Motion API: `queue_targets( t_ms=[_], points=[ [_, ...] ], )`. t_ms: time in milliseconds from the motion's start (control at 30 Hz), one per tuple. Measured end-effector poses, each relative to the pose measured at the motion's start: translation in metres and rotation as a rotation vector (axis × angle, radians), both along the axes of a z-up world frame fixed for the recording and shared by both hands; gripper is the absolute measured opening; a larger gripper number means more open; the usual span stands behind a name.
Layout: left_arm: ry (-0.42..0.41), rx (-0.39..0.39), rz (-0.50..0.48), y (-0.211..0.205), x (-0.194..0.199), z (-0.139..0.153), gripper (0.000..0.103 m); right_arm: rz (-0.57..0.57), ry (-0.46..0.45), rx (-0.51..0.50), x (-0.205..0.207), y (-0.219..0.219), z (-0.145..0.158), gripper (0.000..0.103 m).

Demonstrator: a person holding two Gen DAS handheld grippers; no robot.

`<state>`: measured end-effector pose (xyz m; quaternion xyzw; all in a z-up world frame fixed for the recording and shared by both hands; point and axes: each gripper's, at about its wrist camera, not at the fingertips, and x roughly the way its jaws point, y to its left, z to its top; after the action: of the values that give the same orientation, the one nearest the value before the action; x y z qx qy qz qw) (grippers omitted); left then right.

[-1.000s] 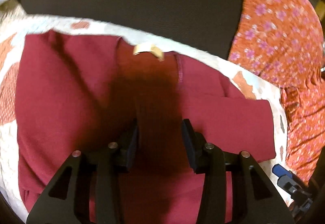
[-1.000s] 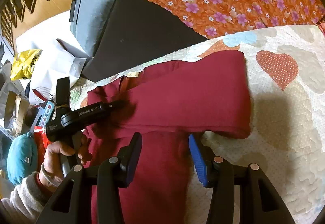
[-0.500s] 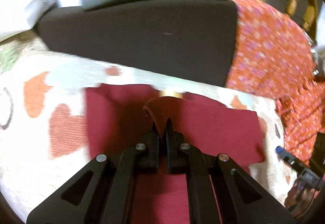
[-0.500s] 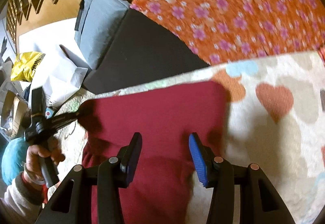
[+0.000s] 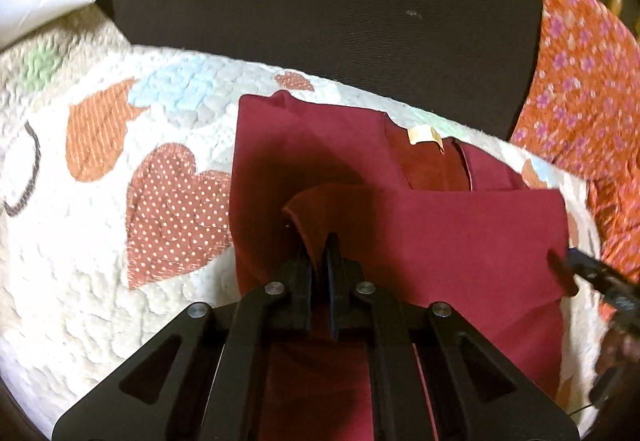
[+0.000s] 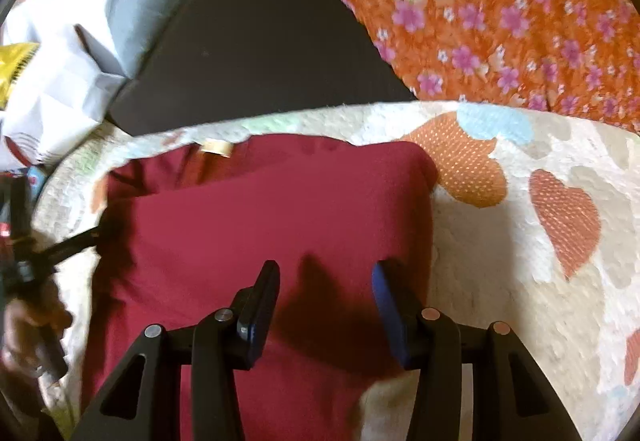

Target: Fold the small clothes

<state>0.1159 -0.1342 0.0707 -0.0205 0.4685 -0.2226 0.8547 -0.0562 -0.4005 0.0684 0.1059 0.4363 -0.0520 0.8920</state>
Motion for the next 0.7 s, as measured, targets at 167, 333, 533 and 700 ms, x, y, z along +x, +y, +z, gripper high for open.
queue_targets(
  t_ms=[167,333,533,700],
  points=[
    [0.007,0.020,0.011,0.004,-0.003,-0.008,0.013,0.000,0.062,-0.076,-0.010,0.009,-0.021,0.046],
    [0.049,-0.002,0.022,0.016,-0.017,-0.005,0.013,0.009,0.074,-0.073,-0.016,0.013,-0.018,0.047],
    [0.065,-0.012,0.040,0.050,-0.062,0.016,0.064,-0.009,0.036,0.019,-0.067,0.016,0.007,0.048],
    [0.086,0.050,0.025,0.080,-0.116,0.016,0.064,-0.012,0.126,0.082,-0.126,0.027,-0.012,0.048]
  ],
)
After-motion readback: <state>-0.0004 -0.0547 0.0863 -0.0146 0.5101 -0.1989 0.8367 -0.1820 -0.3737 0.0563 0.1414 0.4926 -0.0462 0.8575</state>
